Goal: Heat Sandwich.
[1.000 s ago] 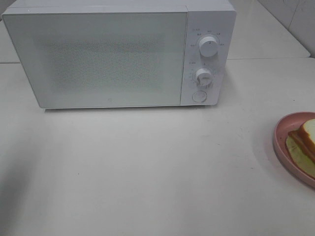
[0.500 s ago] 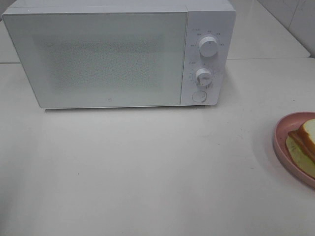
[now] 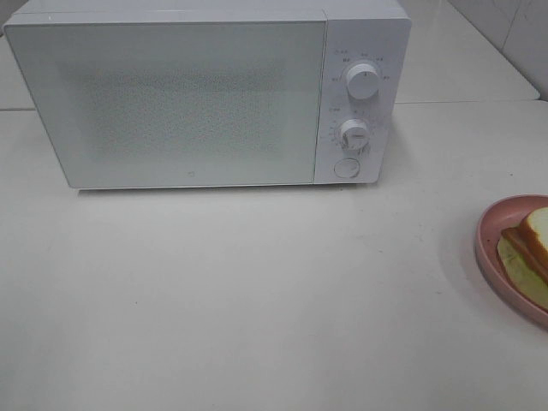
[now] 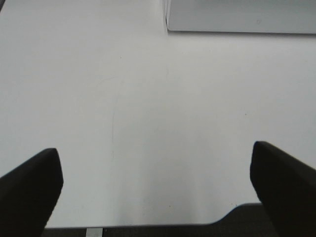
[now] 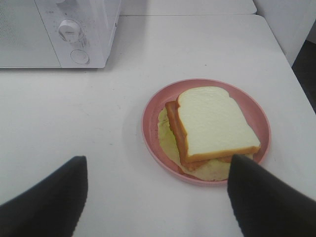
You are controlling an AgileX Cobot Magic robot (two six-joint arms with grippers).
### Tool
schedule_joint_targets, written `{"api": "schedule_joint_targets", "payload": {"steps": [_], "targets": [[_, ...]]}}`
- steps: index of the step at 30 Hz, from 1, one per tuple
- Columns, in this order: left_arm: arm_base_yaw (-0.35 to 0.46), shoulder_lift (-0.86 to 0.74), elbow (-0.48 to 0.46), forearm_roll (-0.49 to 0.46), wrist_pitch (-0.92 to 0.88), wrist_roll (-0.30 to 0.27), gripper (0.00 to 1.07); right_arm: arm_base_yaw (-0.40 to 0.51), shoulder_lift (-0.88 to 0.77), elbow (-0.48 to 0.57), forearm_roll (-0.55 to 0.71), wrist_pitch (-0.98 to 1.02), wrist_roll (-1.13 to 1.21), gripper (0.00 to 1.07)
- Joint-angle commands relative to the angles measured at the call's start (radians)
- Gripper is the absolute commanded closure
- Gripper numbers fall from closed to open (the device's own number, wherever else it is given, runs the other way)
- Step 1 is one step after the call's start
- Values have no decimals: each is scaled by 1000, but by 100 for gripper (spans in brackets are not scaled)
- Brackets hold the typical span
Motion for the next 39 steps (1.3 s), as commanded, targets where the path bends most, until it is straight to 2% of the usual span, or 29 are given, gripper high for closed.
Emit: {"api": "schedule_joint_targets", "payload": {"steps": [1,7,39], "targets": [[5,-72,1,-6,-8,8,8,-7,-27,1,3,-7,-8,32],[5,-158,1,0,-8,12,8,-7,-27,1,3,-7,-8,32],[5,-155,1,-2,-8,10,8,-7,-27,1,3,-7,-8,32]]}}
